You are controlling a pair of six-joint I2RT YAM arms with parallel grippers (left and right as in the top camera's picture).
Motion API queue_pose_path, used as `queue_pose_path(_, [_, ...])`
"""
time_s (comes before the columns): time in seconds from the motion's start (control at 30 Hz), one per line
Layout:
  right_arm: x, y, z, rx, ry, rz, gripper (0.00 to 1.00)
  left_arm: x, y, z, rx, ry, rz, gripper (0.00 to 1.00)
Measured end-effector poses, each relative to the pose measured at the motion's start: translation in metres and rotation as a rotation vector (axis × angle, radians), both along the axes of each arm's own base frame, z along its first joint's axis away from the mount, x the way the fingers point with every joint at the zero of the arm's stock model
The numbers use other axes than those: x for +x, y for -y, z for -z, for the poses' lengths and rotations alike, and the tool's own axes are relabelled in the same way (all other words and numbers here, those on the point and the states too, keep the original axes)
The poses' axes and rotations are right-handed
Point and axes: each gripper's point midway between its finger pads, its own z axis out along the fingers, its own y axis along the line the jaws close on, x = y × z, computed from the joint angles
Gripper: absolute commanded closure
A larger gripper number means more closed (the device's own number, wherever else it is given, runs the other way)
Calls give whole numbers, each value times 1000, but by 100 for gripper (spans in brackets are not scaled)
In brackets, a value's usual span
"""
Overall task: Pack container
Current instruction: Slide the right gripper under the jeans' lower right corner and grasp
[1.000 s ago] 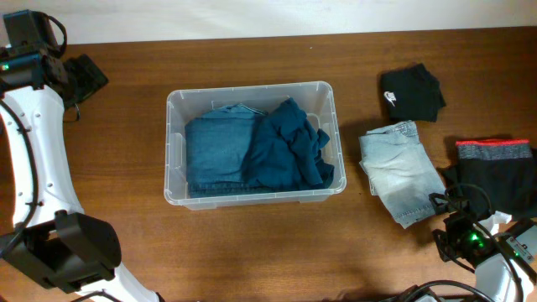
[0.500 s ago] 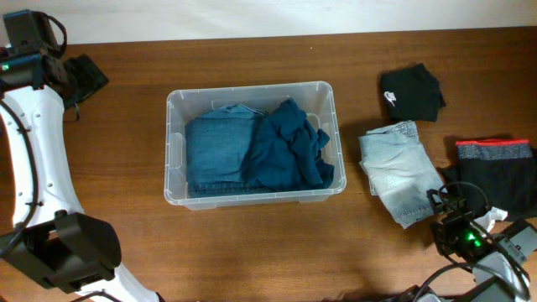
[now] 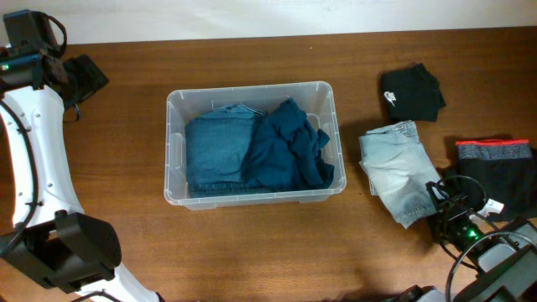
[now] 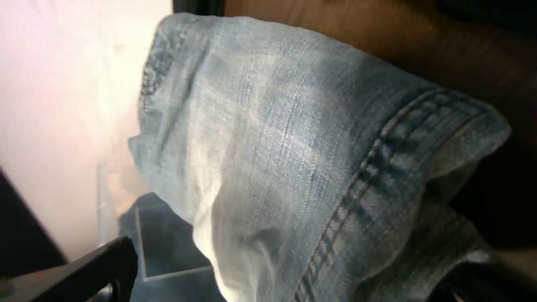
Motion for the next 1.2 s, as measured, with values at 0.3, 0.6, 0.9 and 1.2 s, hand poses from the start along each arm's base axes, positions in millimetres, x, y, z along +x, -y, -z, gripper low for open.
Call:
queue_pose_path(0.3, [1,0,1,25,5,-1,2,0,0,0,0,0,0,1])
queue_pose_path(0.6, [15,-6,4,-20,-38,-37,5,0,0,0,0,0,0,1])
queue_pose_path(0.9, [22,-9,18,-83,-127,-35,44,0,0,0,0,0,0,1])
queue_pose_path(1.2, [21,-8,30,-113,-196,-15,81,0,0,0,0,0,0,1])
